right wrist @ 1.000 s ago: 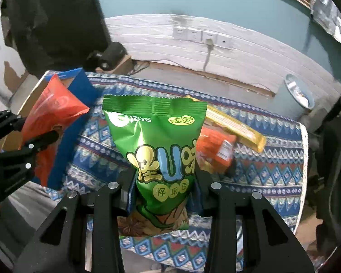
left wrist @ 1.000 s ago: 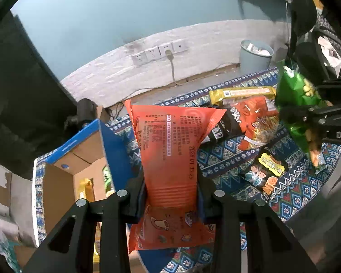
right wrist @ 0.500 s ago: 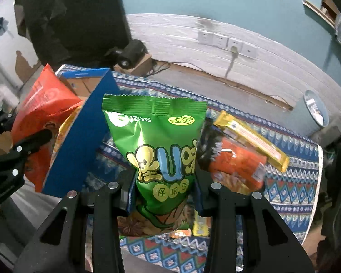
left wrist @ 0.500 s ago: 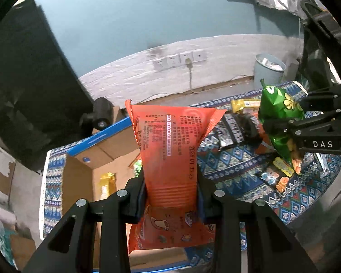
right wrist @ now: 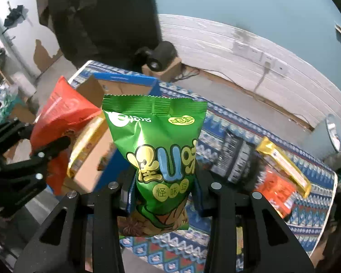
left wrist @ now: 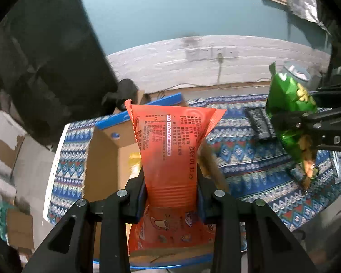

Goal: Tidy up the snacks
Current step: 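Carry the orange bag and green bag over the cardboard box with both tools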

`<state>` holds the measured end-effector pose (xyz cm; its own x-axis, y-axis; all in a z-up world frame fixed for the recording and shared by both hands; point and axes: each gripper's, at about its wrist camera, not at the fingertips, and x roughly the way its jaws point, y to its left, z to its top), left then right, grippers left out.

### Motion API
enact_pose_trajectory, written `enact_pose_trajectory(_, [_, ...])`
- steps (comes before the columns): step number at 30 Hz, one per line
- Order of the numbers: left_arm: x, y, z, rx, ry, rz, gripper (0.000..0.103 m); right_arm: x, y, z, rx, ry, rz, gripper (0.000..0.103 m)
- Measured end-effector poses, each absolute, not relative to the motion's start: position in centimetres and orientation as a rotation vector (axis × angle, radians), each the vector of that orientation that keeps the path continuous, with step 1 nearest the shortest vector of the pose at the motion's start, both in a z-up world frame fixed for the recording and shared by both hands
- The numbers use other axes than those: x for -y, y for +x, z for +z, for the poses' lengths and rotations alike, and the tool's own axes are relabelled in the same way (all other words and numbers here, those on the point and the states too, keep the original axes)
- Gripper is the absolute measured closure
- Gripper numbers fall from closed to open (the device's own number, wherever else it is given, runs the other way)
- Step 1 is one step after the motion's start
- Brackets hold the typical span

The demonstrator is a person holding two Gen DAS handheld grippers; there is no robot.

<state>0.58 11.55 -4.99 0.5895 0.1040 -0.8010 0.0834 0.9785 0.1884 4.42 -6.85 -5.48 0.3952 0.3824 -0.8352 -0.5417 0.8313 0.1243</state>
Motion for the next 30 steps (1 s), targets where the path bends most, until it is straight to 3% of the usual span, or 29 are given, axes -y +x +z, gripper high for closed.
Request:
enact_pose_trajectory(23, [-19.6,1.6,-9.4,-1.082,0.1,0.173,0.065,-4.3,5.1,-7.2,-1.071,-0.217,0.728,0.065])
enact_pose_trajectory(28, [-19.8,1.4,-9.1,-1.078,0.112,0.188,0.061,-5.6,5.0,-7.6,-1.086,-0.208,0.751,0.065])
enact_pose_trajectory(30, [-19.9,1.3,-8.7,-1.07,0.107,0.194,0.052,-5.9,5.0,-7.7,-1.091,-0.204,0.758,0.063])
